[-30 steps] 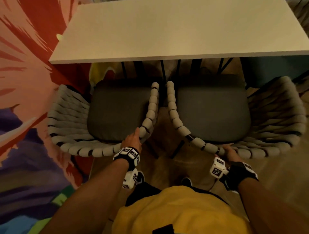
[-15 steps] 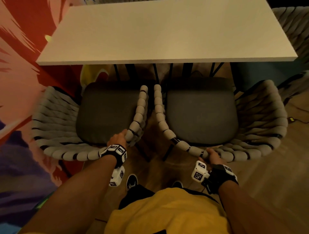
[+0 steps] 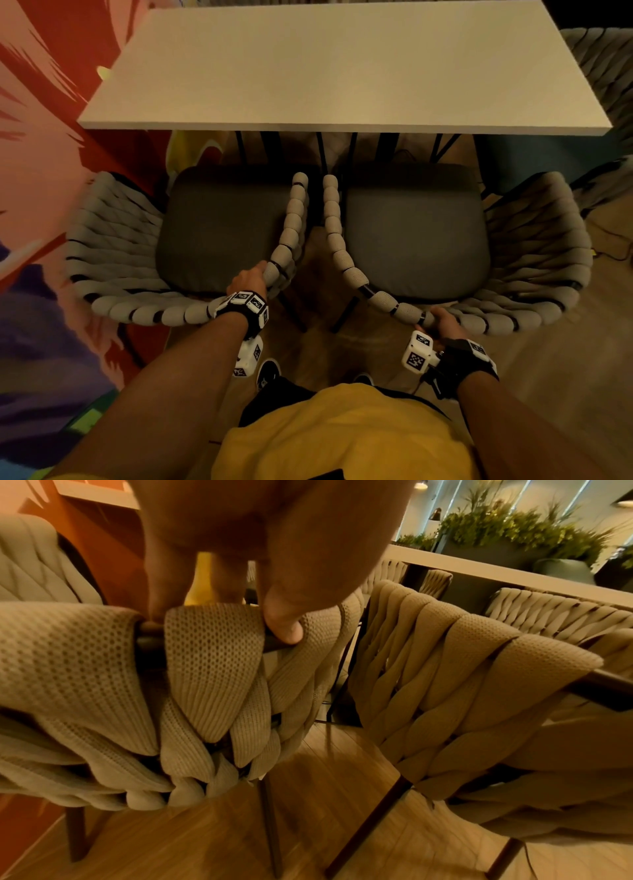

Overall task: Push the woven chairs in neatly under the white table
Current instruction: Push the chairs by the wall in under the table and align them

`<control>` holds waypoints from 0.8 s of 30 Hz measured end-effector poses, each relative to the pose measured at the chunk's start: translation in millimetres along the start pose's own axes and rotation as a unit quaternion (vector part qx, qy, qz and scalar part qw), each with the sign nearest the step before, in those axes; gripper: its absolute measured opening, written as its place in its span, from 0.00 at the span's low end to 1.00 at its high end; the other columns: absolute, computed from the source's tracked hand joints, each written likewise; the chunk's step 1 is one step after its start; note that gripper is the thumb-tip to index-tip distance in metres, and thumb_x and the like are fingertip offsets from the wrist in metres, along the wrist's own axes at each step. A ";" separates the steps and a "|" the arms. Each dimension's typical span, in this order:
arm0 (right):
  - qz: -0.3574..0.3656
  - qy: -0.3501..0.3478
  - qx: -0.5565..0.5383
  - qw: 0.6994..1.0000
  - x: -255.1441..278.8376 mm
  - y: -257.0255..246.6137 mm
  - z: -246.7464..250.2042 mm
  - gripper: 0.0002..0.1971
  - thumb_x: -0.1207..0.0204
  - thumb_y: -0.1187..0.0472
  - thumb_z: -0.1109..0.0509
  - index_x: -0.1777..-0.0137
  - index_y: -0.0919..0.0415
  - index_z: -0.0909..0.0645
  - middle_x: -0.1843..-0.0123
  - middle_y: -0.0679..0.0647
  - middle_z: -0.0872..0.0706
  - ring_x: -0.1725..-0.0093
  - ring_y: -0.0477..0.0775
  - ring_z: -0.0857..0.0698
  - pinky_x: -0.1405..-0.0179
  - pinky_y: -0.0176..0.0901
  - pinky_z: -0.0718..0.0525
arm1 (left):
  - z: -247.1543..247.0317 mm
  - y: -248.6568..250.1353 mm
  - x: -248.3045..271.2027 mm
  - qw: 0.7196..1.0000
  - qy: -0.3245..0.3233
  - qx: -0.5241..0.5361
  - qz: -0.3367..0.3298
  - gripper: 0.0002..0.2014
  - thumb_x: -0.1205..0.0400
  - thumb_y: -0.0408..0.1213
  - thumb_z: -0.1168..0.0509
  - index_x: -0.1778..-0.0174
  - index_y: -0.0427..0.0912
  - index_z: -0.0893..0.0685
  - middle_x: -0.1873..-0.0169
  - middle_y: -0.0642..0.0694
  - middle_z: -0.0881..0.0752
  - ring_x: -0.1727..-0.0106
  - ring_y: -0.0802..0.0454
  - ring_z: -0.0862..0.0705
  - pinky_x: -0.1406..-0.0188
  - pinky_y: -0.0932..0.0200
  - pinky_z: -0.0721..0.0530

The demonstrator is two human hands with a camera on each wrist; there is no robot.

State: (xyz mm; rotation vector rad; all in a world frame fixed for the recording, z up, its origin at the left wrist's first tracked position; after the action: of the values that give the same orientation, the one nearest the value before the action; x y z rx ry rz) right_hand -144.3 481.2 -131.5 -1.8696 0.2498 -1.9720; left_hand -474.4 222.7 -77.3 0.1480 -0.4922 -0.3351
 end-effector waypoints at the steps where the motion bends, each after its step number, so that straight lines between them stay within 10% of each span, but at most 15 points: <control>1: 0.002 0.003 -0.009 1.000 -2.3 0.0 0.5 0.17 0.26 0.59 0.26 0.40 0.61 0.25 0.55 0.64 0.17 0.58 0.62 0.14 0.64 0.53 0.13 | -2.6 1.5 1.1 1.000 -0.002 -0.001 -0.001 0.14 0.19 0.39 0.39 0.39 0.60 0.25 0.49 0.42 0.14 0.48 0.37 0.15 0.49 0.44 0.16; 18: 0.002 -0.041 0.063 0.997 -13.0 5.5 10.0 0.26 0.33 0.45 0.21 0.40 0.58 0.21 0.48 0.63 0.12 0.53 0.59 0.09 0.55 0.51 0.11 | -13.7 1.1 18.0 0.999 -0.043 -0.011 0.028 0.37 0.21 0.42 0.33 0.18 0.54 0.44 0.35 0.38 0.17 0.36 0.35 0.18 0.36 0.39 0.18; 24: -0.017 -0.073 0.155 0.985 -23.6 10.0 20.8 0.33 0.39 0.36 0.23 0.40 0.57 0.20 0.44 0.61 0.13 0.50 0.62 0.10 0.53 0.57 0.13 | -10.5 10.4 45.2 1.000 -0.020 -0.022 0.008 0.30 0.22 0.39 0.33 0.22 0.48 0.30 0.33 0.37 0.21 0.30 0.37 0.25 0.29 0.42 0.24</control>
State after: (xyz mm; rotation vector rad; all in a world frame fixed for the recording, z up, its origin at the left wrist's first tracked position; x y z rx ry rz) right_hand -121.7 485.0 -155.3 -1.8095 -0.1276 -1.7666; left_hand -428.9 217.3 -64.4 0.0950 -0.5241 -0.3343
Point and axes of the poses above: each hand's wrist, its own x-axis away from the middle knuckle, its own z-axis out of the back of the hand, y = z × x, the point moved 8 cm from there along -x, towards the middle knuckle
